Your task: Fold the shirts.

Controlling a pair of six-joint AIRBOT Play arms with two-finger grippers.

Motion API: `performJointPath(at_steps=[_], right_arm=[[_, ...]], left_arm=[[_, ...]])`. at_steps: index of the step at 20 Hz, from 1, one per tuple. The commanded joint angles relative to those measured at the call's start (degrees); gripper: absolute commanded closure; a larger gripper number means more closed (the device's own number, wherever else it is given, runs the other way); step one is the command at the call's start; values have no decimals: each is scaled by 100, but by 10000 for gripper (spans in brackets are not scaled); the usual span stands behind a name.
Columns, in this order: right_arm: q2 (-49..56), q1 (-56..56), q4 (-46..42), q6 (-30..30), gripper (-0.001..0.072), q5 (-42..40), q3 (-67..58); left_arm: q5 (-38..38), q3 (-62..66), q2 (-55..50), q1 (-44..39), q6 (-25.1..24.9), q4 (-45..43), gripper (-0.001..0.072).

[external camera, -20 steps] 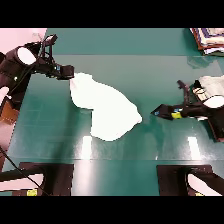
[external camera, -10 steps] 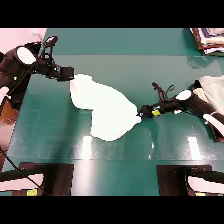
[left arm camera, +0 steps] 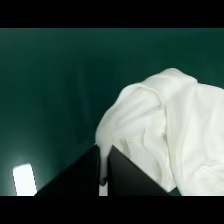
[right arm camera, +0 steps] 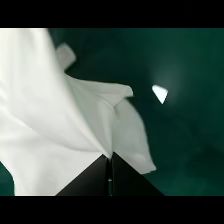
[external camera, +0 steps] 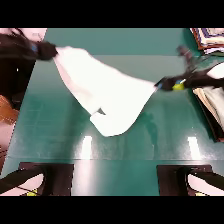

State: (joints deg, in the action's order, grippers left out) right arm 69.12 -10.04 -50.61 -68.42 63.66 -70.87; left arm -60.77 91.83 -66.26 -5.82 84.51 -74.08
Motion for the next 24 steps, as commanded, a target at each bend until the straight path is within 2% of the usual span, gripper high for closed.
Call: performJointPath(at_steps=[1,7,16,20,24], right_arm=[[-741,562,-199,-59,696,-11,-1362],[-1521,1241,-199,-59,696,87,-2905],[-2096,2756,-170,-170,696,844,-4277],[-1523,2293,92,-535,697,1899,-4293],[-341,643,-332,-918,697,3200,-4291]], left_arm=[[33,966,813,2,-81,-85,678],[24,2070,1775,2,-98,-44,678],[-109,2691,2317,2,-94,380,679],[-968,1788,2076,2,-87,404,679],[-1440,-219,1674,2,-79,402,678]])
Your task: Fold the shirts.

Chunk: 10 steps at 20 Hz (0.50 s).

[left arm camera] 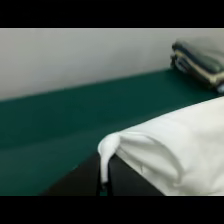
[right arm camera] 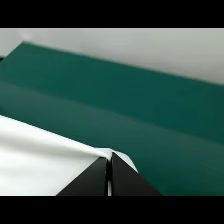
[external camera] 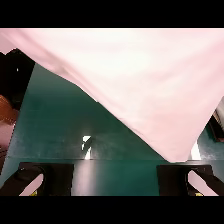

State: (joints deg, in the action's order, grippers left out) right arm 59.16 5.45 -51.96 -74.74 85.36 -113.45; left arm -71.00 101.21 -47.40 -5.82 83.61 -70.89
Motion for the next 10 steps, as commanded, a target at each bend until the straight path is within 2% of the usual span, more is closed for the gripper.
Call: performJointPath(at_steps=[1,5,10], right_arm=[[933,-1375,-457,-291,696,1158,35],[1659,-2990,-1228,-289,697,507,1327],[2404,-3722,-1464,-289,696,-1272,2883]], left_arm=[[-402,-1705,-304,2,11,85,678],[37,-3803,-570,2,-103,35,678],[1504,-5226,-732,4,-260,-214,679]])
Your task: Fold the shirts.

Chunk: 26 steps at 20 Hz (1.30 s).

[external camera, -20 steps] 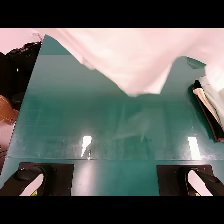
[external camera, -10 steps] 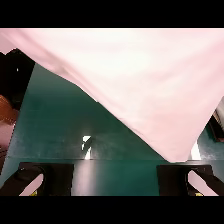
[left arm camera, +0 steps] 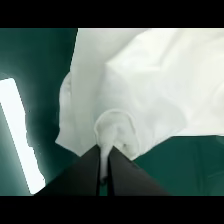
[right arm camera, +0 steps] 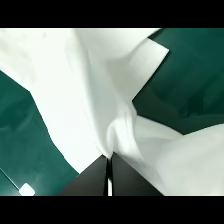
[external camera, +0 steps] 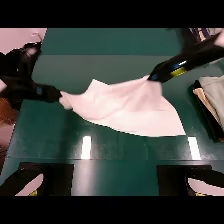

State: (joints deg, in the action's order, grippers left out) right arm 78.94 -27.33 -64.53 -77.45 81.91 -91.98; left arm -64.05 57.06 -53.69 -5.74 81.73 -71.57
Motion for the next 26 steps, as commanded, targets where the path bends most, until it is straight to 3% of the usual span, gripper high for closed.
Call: performJointPath(at_steps=[1,4,5,6,7,14,20,24,25,26], right_arm=[[551,-444,-203,-55,695,-1106,868],[833,-339,-208,-118,694,-1261,994],[863,-302,-197,-118,621,-1285,994],[863,-234,-197,-118,376,-1305,992],[835,-125,-197,-118,258,-1272,977],[614,608,-208,-28,257,-282,1128],[614,623,951,385,258,-573,2009],[614,326,953,402,270,-1344,2452],[614,260,951,404,379,-1497,2503],[616,205,944,407,587,-1604,2507]], left_arm=[[962,-874,-122,-7,-72,-216,678],[1224,-872,-122,-4,-72,-258,678],[1241,-872,-122,-7,-72,-254,678],[1241,-872,-122,-7,-72,-256,678],[1239,-872,-122,-7,-72,-256,679],[1241,-872,-122,-7,-70,-240,678],[1252,-872,-122,-7,-68,-210,678],[1252,-872,-122,-7,-68,-162,678],[1252,-872,-122,-7,-68,-157,678],[1250,-872,-122,-7,-68,-155,678]])
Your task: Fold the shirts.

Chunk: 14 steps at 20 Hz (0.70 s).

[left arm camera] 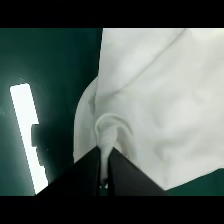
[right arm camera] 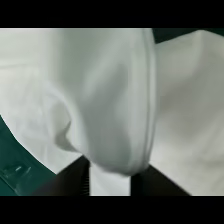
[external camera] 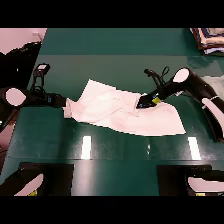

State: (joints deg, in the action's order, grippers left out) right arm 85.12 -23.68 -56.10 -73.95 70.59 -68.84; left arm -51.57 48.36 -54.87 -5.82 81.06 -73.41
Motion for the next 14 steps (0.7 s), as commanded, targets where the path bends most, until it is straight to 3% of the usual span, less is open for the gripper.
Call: performJointPath(at_steps=[1,6,9,14], right_arm=[[-15,-168,105,81,695,-584,177],[-540,345,-271,-87,697,-203,-844],[-1266,949,-848,-280,697,-96,-1950],[-2363,1827,-1008,-284,697,-92,-3338]], left_arm=[[2,-2,4,4,2,24,678],[-452,1062,278,4,321,-778,679],[-651,2529,616,2,313,-1202,679],[-772,5073,920,2,315,-1150,679]])
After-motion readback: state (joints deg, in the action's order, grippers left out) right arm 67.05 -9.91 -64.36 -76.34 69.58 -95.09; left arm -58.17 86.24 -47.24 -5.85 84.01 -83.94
